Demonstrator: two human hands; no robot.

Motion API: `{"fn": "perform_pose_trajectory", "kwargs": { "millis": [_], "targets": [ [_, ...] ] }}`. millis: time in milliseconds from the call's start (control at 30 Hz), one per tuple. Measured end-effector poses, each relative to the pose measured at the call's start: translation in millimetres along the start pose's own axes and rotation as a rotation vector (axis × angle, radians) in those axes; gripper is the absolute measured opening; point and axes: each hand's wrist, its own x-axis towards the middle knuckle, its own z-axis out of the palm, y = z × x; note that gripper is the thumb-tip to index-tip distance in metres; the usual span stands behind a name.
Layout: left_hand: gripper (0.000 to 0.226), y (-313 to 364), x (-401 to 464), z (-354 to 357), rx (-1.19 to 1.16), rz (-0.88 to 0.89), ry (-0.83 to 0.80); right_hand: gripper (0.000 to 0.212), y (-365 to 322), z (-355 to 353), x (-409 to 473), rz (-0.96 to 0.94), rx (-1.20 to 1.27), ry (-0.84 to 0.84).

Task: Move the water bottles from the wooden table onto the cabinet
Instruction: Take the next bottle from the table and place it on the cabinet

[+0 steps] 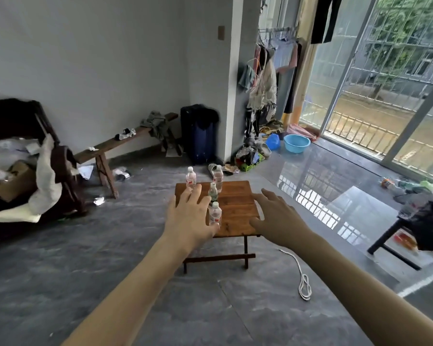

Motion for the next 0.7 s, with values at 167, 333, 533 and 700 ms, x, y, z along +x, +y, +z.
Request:
{"fn": "perform_pose_trajectory", "kwargs": {
  "millis": [167, 333, 533, 700],
  "targets": [
    [0.080, -11, 57, 13, 0.013, -0.018, -0.043, 0.066, 18, 13, 58, 0.004, 0.023, -0.029],
    [0.078, -13, 121, 28, 0.015, -0.028, -0.047, 0.067, 46, 28, 129, 0.007, 0.046, -0.063],
    [0.075, -13, 230, 38, 0.036, -0.105, -0.064, 0.070, 84, 36, 240, -0.024, 0.092, -0.129],
    [0.075, -14, 306, 53, 0.026, -0.156, -0.106, 0.069, 113, 41, 328, -0.052, 0.119, -0.177]
  ]
}}
